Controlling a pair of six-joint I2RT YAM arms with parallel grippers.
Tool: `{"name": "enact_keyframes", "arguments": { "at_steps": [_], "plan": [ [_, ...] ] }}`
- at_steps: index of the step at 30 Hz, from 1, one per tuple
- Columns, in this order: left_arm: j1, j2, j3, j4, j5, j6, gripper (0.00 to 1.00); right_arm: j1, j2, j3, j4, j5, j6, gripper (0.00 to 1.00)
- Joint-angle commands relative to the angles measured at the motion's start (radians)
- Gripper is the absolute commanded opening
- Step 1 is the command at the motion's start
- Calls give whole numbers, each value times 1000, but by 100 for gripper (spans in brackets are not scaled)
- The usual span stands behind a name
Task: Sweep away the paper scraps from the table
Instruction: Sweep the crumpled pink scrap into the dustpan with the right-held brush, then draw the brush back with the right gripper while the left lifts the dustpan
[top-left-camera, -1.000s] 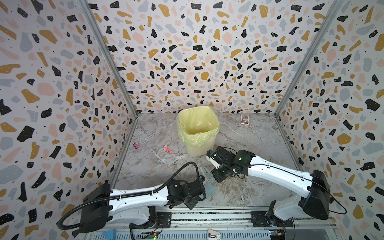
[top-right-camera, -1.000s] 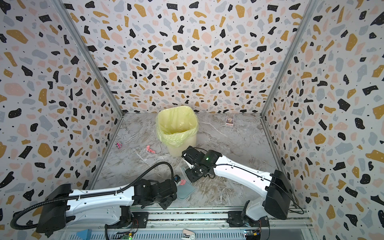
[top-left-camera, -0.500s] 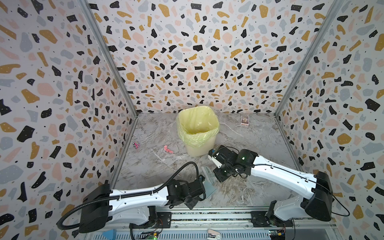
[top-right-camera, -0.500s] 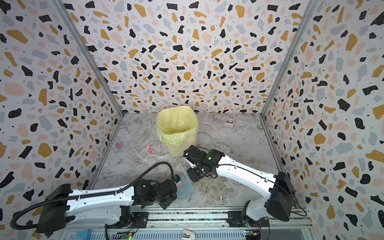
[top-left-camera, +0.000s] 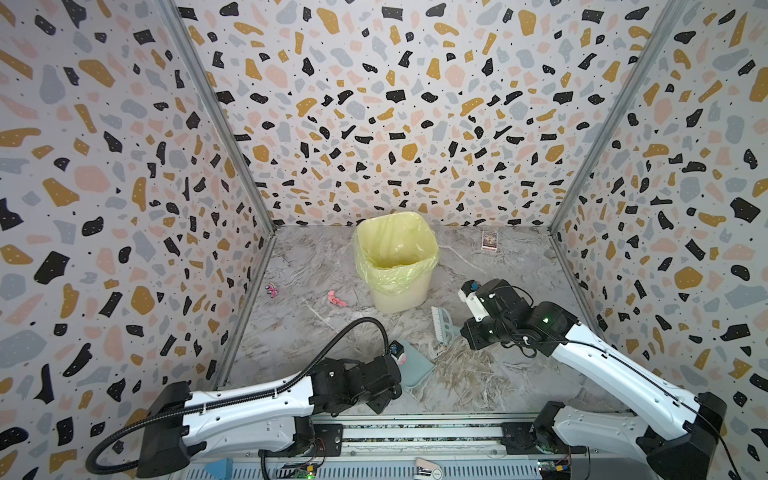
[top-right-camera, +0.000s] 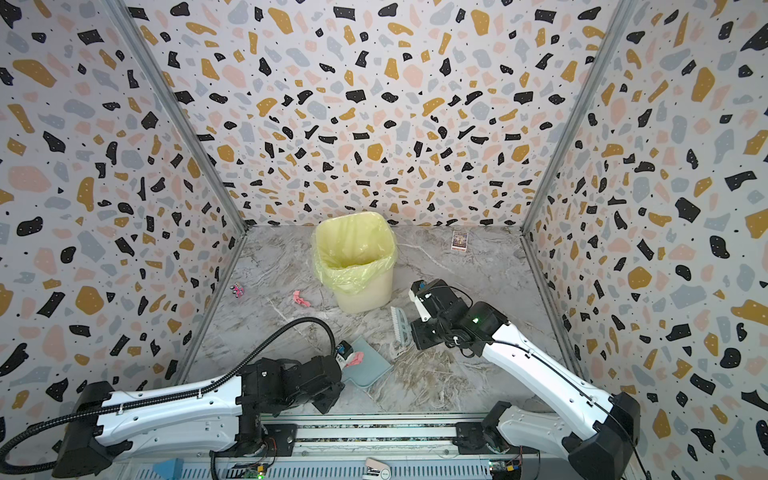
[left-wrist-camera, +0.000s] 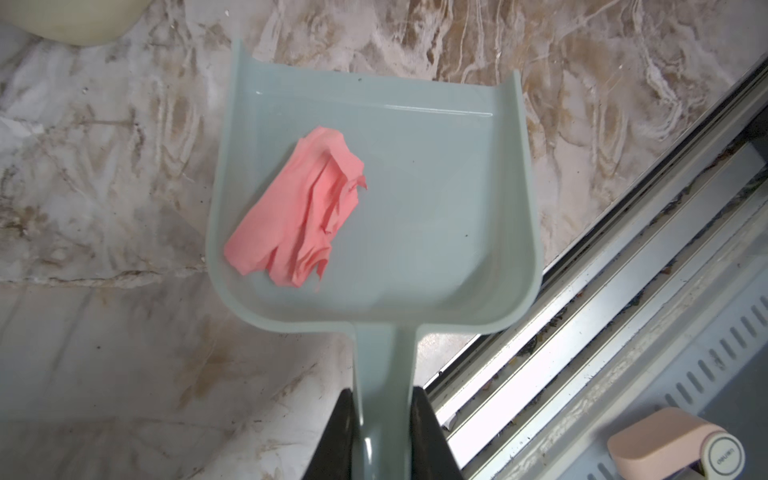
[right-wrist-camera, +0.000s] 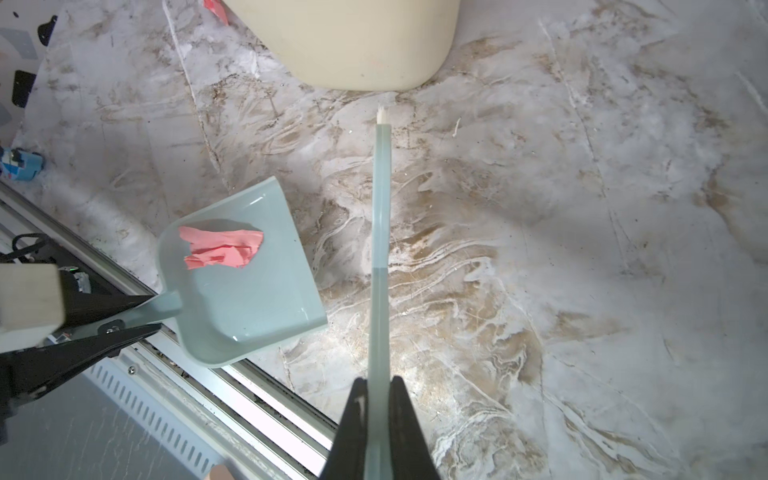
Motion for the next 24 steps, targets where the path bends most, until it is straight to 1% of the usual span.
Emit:
{"name": "enact_keyframes", "arguments": {
  "at_steps": [1, 10, 13, 24],
  "plan": [
    [-11, -9, 72, -33, -36, 24, 0, -27, -50, -17, 26, -37, 7, 0],
    [-37, -17, 250, -181, -97, 83, 0, -71, -99, -52, 26, -51, 2, 0],
    [-46, -10, 304, -221, -113, 89, 0, -84, -107, -59, 31, -60, -1, 0],
    [-56, 47, 578, -331, -167, 100, 0, -115, -113, -74, 40, -82, -15, 0]
  ]
}}
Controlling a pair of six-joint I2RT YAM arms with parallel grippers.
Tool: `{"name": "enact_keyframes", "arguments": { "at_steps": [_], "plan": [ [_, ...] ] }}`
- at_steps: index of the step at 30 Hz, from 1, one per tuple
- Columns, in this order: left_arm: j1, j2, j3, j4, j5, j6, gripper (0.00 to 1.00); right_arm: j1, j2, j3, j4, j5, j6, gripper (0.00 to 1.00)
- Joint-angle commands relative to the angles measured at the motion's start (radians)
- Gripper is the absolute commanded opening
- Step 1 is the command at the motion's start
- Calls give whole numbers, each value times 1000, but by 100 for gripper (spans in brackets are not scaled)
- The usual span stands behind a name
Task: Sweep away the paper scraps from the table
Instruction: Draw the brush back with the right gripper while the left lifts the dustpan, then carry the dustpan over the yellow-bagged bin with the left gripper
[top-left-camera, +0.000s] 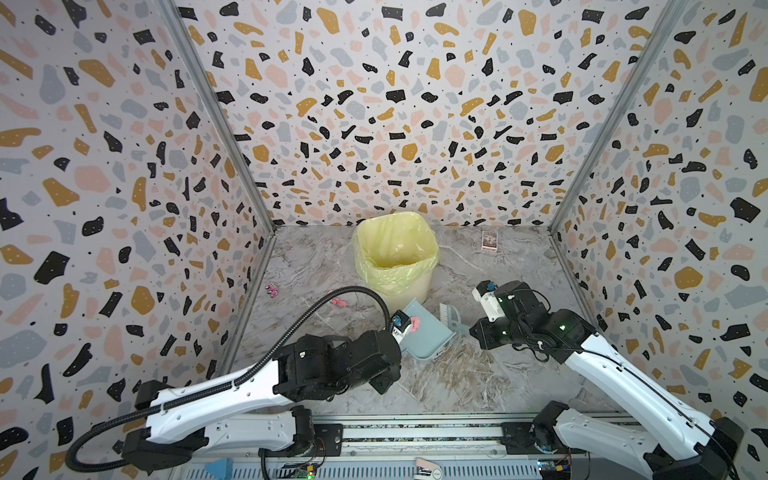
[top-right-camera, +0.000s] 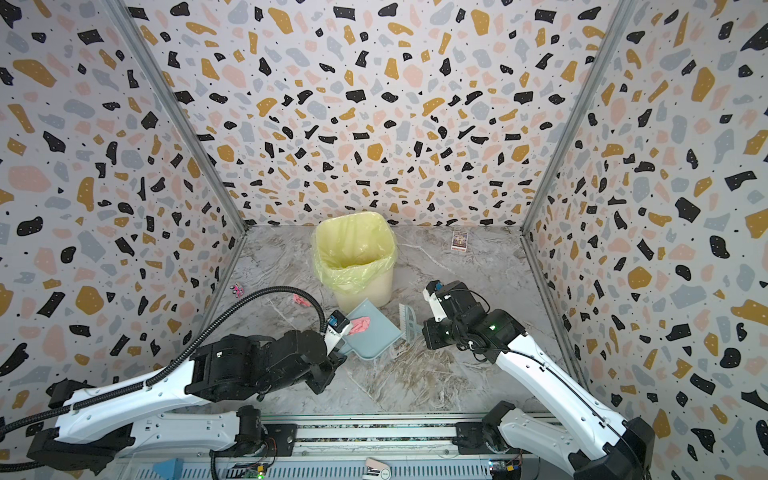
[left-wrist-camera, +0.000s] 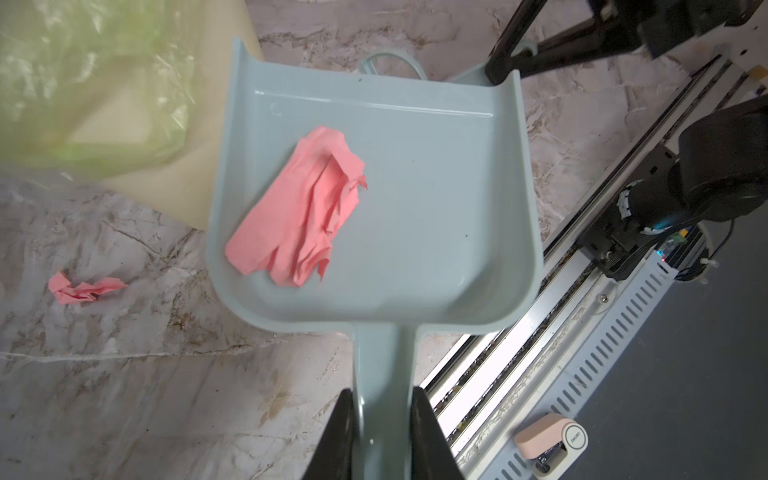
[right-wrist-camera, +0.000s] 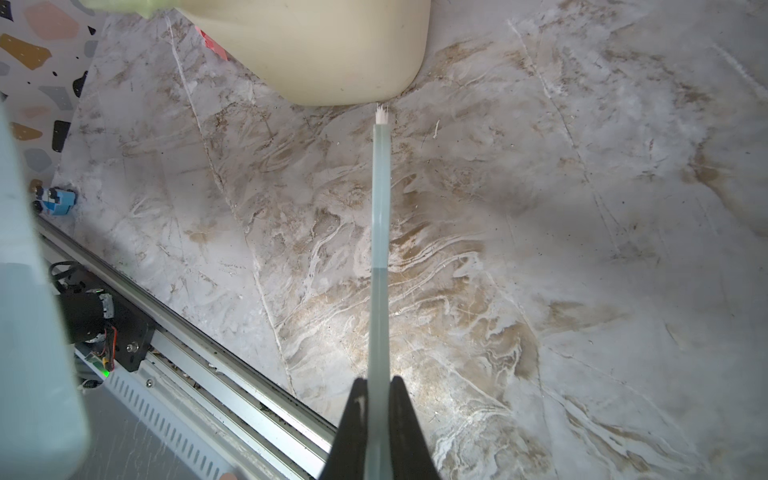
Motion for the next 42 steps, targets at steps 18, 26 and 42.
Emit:
{"name": "enact_keyframes", "arguments": {
  "at_steps": [18, 26, 42],
  "plan": [
    [268, 221, 567, -282, -68, 171, 0, -114, -29, 1, 17, -92, -87, 0],
    [507, 324, 643, -259, 8, 322, 0, -217, -5, 8, 13, -179, -142, 0],
    [610, 527, 731, -274, -137, 413, 0, -358, 102, 117, -71, -281, -240, 0]
  ]
}}
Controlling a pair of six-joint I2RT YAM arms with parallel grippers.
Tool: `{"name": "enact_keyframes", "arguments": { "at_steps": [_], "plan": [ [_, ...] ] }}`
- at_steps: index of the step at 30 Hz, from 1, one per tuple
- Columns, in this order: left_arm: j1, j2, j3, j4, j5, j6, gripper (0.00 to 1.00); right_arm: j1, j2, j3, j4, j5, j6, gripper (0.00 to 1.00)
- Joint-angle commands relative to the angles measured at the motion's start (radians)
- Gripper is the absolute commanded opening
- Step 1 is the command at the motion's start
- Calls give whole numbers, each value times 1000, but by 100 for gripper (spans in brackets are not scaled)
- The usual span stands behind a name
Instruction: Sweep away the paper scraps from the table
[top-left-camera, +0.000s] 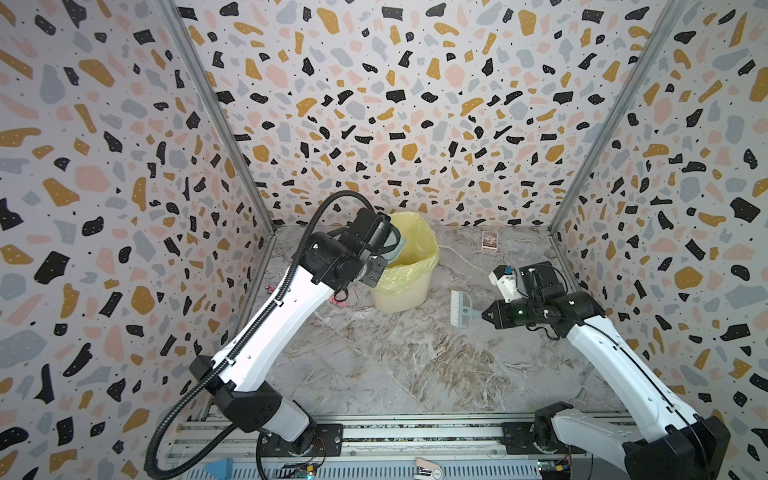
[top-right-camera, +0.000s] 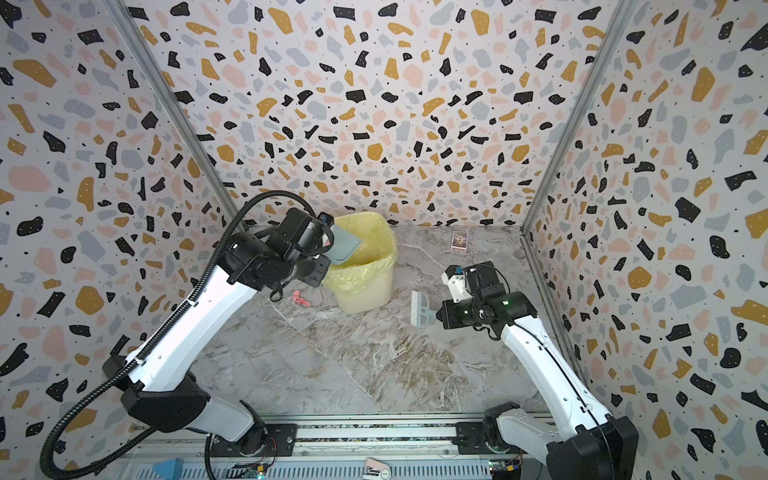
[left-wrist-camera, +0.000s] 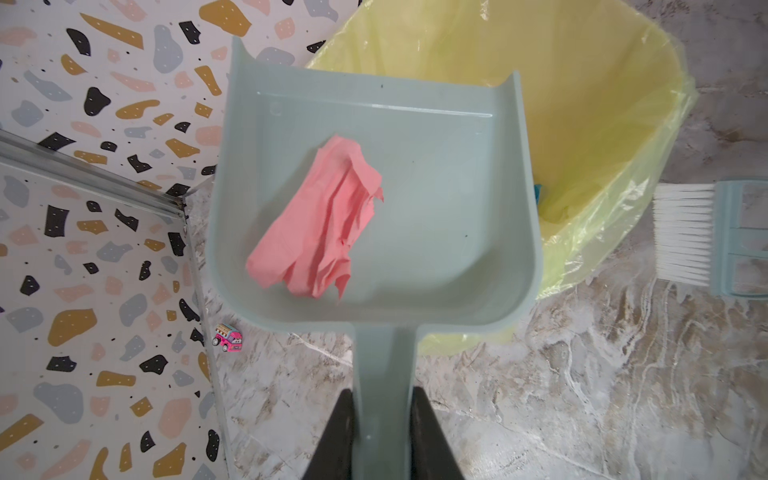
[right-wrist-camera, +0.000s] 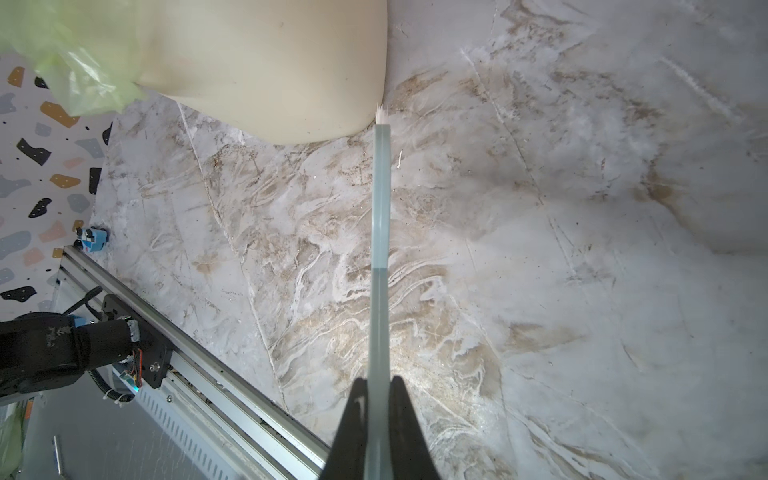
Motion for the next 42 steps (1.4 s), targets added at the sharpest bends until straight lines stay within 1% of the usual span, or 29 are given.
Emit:
{"name": "enact_keyframes", "arguments": {
  "at_steps": [1, 6, 13, 17, 20, 24, 26, 32, 38, 42],
  "plan": [
    [2, 19, 20, -18, -48, 38, 0, -19, 7, 51, -50, -37, -47, 0],
    [-15, 48, 35, -42, -121, 57, 0, -48, 36, 73, -70, -54, -88, 0],
    [-85, 114, 67, -76, -237, 91, 0, -79, 81, 102, -93, -81, -142, 0],
    [-136, 152, 75, -95, -324, 104, 0, -80, 87, 110, -98, -95, -142, 0],
    [-168, 184, 82, -109, -440, 112, 0, -78, 87, 107, -97, -107, -139, 0],
    [-233, 216, 63, -100, -592, 158, 0, -78, 87, 99, -96, -109, -140, 0],
    [-259, 227, 58, -93, -647, 176, 0, -78, 87, 99, -95, -112, -137, 0],
    [-283, 224, 70, -68, -727, 213, 0, -78, 89, 96, -95, -113, -133, 0],
    [-288, 209, 49, -47, -794, 243, 0, -78, 92, 101, -93, -113, -130, 0],
    [-288, 189, 10, -26, -862, 281, 0, -78, 89, 101, -93, -113, -124, 0]
  ]
}}
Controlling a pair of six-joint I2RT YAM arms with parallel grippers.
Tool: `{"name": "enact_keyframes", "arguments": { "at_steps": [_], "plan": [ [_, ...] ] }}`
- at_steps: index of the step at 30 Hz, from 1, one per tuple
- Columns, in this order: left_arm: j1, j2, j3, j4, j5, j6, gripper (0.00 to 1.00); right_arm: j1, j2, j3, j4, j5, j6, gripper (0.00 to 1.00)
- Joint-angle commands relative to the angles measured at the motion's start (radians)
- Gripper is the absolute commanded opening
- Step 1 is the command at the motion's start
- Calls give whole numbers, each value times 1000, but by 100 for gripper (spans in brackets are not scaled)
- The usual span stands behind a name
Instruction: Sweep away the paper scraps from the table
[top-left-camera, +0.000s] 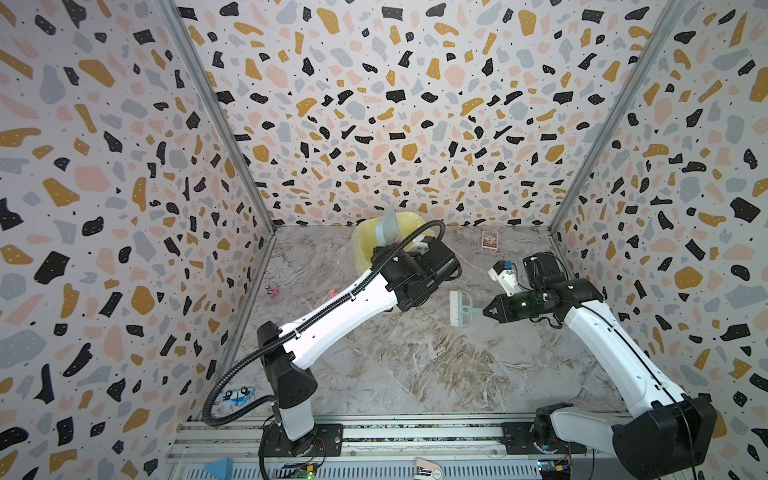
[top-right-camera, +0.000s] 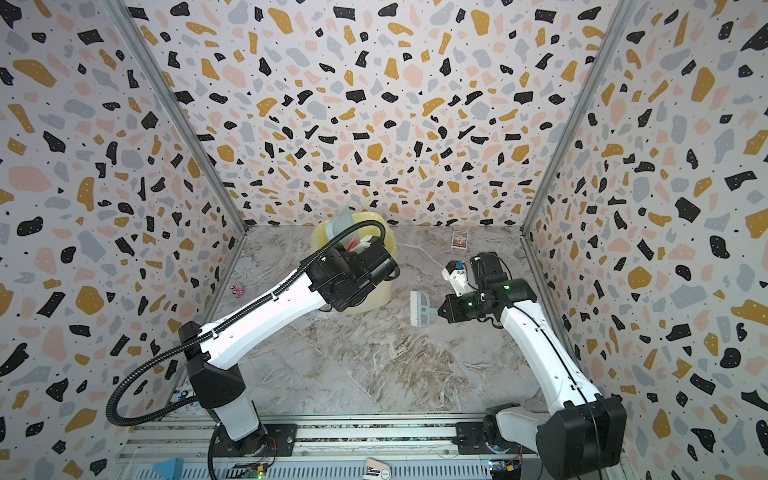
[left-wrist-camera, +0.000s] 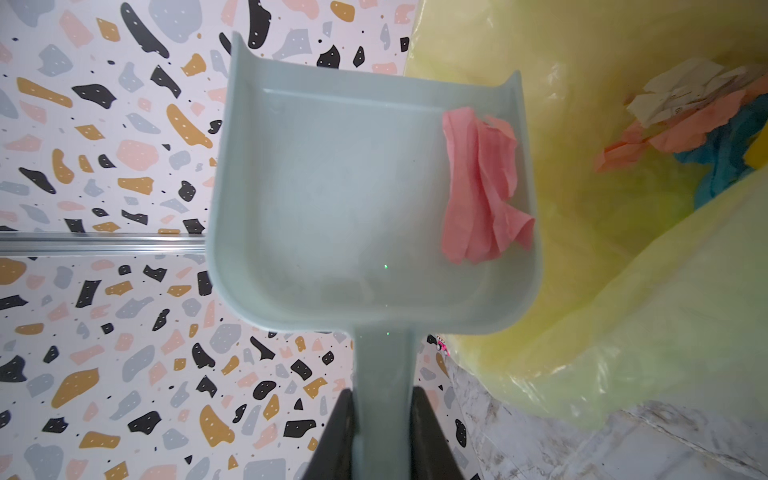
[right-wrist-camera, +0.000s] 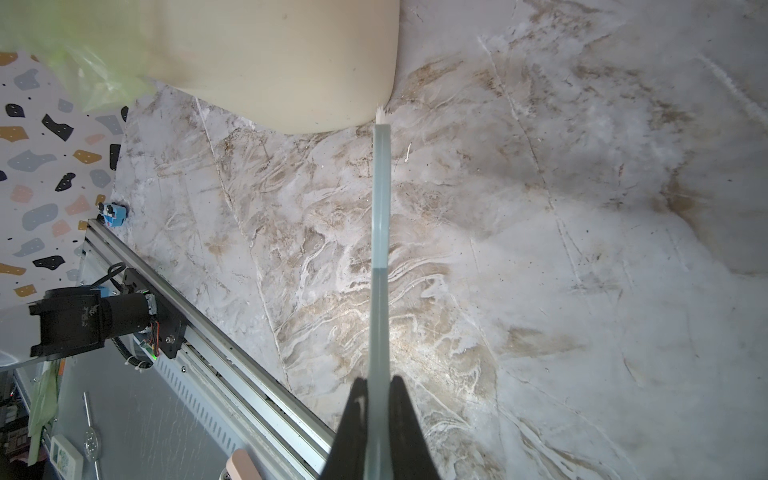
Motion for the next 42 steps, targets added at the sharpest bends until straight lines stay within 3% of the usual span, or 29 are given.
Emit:
{"name": "enact_keyframes", "arguments": {
  "at_steps": [1, 6, 21, 25, 28, 33, 38, 42],
  "plan": [
    [-6, -46, -40, 35, -102, 54, 0, -2, -9, 32, -22, -10, 0, 0],
    [3, -91, -165, 143, -139, 222, 0, -2, -11, 30, -22, -16, 0, 0],
    [53, -145, -223, 323, -80, 549, 0, -2, -41, 24, -30, -14, 6, 0],
    [69, -154, -223, 350, -81, 579, 0, 0, -46, 24, -33, -15, 7, 0],
    [72, -165, -191, 361, -50, 507, 0, 16, -52, 21, -36, -3, 9, 0],
    [72, -221, -155, 327, 92, 268, 0, 97, -84, -1, -30, 49, 12, 0],
    [75, -378, -275, 395, 254, 31, 0, 225, -136, -29, -1, 121, 40, 0],
    [107, -548, -421, 496, 364, -151, 0, 386, -192, -72, 50, 187, 78, 0]
  ]
}}
